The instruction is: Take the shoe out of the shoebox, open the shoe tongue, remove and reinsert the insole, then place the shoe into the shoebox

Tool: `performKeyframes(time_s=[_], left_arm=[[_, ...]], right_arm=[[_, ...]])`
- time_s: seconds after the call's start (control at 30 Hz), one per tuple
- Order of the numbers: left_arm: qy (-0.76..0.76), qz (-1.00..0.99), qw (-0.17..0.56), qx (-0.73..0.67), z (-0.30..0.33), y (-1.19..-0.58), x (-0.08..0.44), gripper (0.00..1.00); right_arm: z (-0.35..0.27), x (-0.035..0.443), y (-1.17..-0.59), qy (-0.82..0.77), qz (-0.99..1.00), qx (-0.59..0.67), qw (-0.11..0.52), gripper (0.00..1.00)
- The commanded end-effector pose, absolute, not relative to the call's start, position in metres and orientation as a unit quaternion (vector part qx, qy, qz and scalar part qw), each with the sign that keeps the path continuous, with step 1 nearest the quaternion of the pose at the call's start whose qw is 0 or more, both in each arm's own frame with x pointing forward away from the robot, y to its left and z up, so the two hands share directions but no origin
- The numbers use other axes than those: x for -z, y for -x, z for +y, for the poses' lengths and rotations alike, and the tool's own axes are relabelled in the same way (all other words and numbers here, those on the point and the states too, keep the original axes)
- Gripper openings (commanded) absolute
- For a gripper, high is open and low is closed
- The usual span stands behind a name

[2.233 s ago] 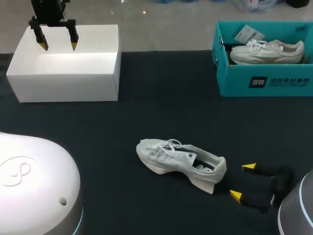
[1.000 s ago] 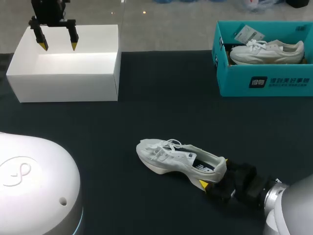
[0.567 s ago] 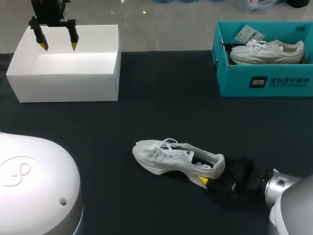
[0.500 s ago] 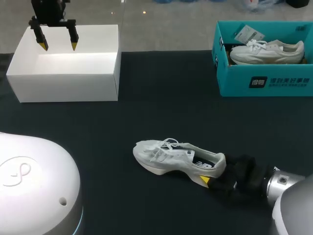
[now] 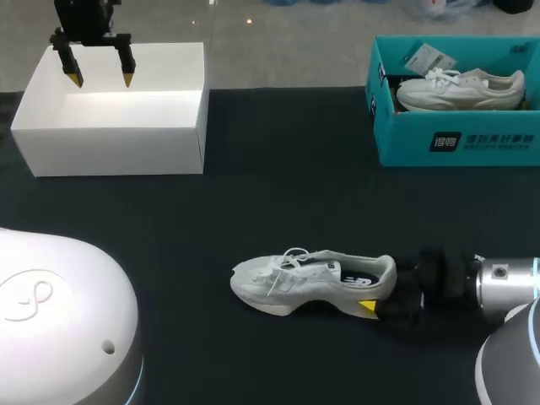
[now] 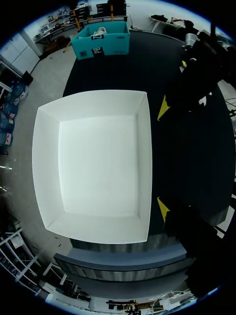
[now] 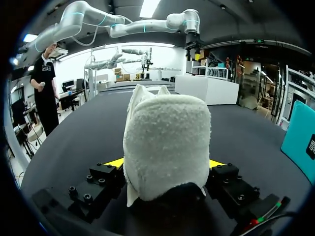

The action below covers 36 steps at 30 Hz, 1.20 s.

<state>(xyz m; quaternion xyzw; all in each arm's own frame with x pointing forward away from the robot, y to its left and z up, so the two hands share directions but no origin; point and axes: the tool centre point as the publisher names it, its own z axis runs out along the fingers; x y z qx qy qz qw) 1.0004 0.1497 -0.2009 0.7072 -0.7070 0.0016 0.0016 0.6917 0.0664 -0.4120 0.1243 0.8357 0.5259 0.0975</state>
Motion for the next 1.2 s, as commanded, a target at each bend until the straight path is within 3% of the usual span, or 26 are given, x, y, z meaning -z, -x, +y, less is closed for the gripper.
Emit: performKeyframes(time_s=[0.03, 1.2], left_arm=[[-0.707, -0.707, 0.001, -0.001, 0.150, -1.000, 0.200, 1.00], [-0.707, -0.707, 0.001, -0.001, 0.150, -1.000, 0.200, 1.00]], right_arm=[[0.062, 0.409, -0.693, -0.048, 0.849, -0.525, -0.021, 0.00], [0.065, 0.416, -0.684, -0.138, 0.839, -0.519, 0.082, 0.00]])
